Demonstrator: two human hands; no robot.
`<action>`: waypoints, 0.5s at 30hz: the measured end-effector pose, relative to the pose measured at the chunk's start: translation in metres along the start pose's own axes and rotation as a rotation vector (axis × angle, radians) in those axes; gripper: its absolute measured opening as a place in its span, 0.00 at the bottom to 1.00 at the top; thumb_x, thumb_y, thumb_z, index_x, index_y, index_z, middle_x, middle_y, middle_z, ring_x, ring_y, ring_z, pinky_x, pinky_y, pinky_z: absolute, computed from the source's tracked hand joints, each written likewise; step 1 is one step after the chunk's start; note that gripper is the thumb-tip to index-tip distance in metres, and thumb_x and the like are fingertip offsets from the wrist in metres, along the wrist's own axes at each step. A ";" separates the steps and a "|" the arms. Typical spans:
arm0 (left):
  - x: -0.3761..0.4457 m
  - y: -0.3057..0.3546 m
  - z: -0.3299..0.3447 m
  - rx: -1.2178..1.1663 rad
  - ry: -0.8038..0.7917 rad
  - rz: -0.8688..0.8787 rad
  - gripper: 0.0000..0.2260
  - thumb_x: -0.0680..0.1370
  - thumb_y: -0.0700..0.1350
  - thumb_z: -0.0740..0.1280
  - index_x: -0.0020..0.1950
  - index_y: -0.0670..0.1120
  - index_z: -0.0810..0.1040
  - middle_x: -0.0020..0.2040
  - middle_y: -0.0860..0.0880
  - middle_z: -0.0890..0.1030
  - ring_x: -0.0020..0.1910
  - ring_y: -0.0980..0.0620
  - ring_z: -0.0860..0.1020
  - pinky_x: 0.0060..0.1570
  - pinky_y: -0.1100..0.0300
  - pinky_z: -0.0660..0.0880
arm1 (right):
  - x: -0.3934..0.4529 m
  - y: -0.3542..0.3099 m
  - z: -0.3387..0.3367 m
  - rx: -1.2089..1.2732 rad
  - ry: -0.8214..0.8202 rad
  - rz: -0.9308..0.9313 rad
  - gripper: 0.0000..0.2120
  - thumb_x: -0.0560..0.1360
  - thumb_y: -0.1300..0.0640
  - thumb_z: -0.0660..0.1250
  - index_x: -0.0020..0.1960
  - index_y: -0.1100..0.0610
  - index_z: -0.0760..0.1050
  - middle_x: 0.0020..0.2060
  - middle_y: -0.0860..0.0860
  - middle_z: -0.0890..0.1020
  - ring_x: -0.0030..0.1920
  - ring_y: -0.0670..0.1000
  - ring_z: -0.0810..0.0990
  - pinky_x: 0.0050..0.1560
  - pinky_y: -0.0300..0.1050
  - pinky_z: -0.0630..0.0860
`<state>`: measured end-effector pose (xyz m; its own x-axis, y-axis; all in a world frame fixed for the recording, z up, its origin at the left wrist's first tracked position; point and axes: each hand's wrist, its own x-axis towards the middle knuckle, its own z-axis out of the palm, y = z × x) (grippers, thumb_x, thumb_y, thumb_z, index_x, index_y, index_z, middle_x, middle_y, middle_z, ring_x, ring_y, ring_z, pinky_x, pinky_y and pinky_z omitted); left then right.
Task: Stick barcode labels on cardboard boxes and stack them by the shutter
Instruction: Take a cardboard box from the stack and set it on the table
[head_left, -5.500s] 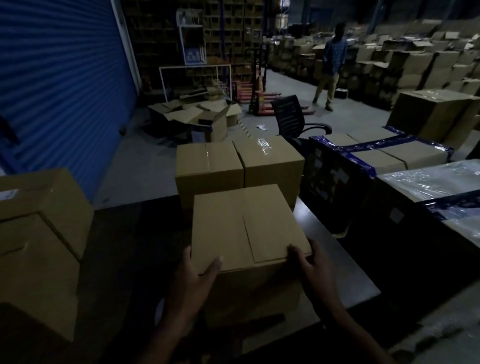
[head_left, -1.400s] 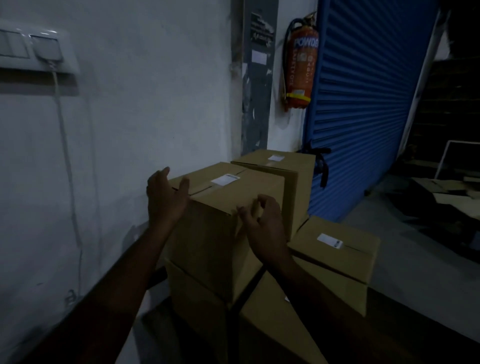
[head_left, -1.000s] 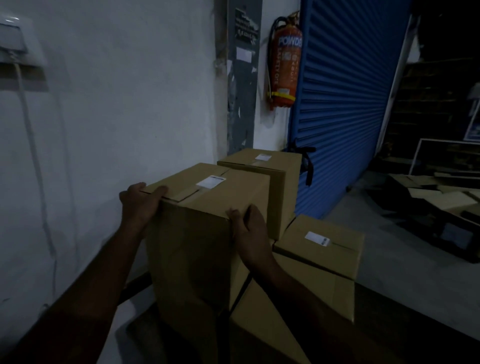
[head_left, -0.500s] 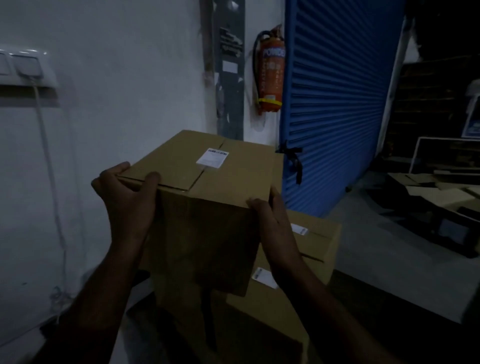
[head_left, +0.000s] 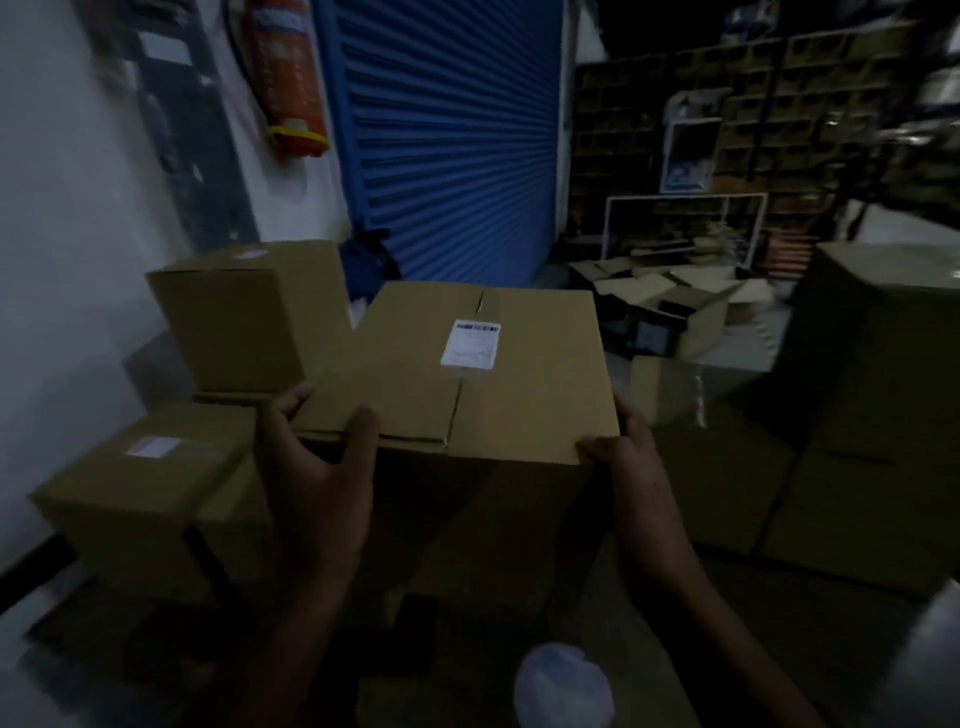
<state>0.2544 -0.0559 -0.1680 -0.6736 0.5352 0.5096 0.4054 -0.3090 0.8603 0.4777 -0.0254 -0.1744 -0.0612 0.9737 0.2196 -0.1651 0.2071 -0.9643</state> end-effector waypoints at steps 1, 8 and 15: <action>-0.021 -0.003 0.010 0.001 -0.020 -0.008 0.24 0.73 0.54 0.71 0.66 0.51 0.71 0.67 0.49 0.73 0.65 0.50 0.73 0.55 0.67 0.69 | -0.012 0.003 -0.020 0.002 0.039 0.028 0.27 0.68 0.46 0.63 0.66 0.35 0.65 0.60 0.39 0.75 0.60 0.46 0.75 0.56 0.52 0.76; -0.136 -0.024 0.056 0.085 -0.239 -0.144 0.22 0.73 0.52 0.73 0.62 0.56 0.69 0.62 0.54 0.71 0.63 0.51 0.71 0.59 0.54 0.69 | -0.082 0.035 -0.122 -0.037 0.259 0.196 0.24 0.77 0.53 0.63 0.70 0.38 0.65 0.60 0.40 0.74 0.58 0.44 0.75 0.49 0.45 0.74; -0.199 -0.040 0.089 0.153 -0.558 -0.231 0.27 0.73 0.50 0.75 0.68 0.53 0.68 0.64 0.53 0.73 0.60 0.54 0.73 0.47 0.63 0.71 | -0.126 0.066 -0.190 -0.126 0.358 0.328 0.23 0.79 0.52 0.61 0.72 0.41 0.63 0.63 0.42 0.74 0.57 0.45 0.77 0.48 0.44 0.75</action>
<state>0.4273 -0.0806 -0.3047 -0.3465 0.9179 0.1935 0.3997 -0.0422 0.9157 0.6617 -0.1162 -0.2939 0.2555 0.9564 -0.1412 -0.0721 -0.1267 -0.9893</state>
